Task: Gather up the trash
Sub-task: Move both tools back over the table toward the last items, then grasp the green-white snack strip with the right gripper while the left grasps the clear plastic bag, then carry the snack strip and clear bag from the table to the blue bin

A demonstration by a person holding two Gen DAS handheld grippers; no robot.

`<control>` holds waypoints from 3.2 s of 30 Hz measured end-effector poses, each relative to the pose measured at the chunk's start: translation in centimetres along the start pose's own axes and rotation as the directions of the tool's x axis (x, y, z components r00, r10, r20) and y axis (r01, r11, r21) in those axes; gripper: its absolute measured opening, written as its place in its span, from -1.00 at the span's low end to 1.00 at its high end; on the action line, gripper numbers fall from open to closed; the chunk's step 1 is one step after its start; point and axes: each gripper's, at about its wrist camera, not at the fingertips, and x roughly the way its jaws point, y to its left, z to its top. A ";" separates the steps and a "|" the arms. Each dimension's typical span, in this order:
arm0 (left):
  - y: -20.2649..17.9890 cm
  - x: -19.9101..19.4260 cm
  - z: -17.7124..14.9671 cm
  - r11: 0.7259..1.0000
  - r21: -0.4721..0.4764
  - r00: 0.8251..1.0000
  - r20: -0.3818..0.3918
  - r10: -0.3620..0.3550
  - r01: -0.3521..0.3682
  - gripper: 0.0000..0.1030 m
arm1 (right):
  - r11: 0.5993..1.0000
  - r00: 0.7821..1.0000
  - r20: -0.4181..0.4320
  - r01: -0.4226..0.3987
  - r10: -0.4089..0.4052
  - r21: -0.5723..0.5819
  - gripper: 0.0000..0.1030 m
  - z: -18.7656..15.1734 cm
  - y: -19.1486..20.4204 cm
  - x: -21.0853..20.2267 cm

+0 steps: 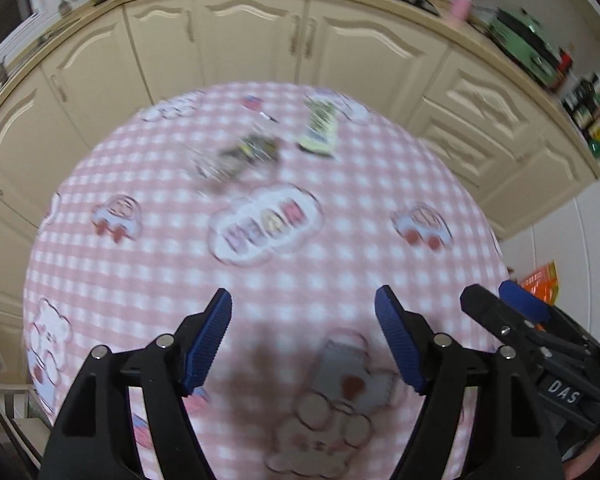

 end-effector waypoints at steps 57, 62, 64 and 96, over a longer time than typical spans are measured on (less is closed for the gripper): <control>9.2 12.8 14.9 0.989 -0.073 0.990 0.047 0.132 -0.128 -0.19 | 0.992 1.000 -0.012 -0.004 0.002 -0.128 -0.59 13.7 4.2 9.9; 7.1 9.4 12.4 0.992 -0.026 0.987 0.102 0.125 -0.123 -0.19 | 0.996 1.000 0.014 -0.006 0.008 -0.093 -0.59 12.2 1.9 7.0; 5.4 7.9 11.1 0.994 0.014 0.986 0.125 0.108 -0.110 -0.19 | 0.998 1.000 0.031 0.000 0.002 -0.067 -0.59 11.2 0.5 5.7; -36.5 2.0 -9.6 0.766 0.622 0.983 -0.026 -0.182 0.159 -0.07 | 0.878 0.966 0.113 0.159 -0.233 0.452 -0.59 -10.1 -30.3 -14.3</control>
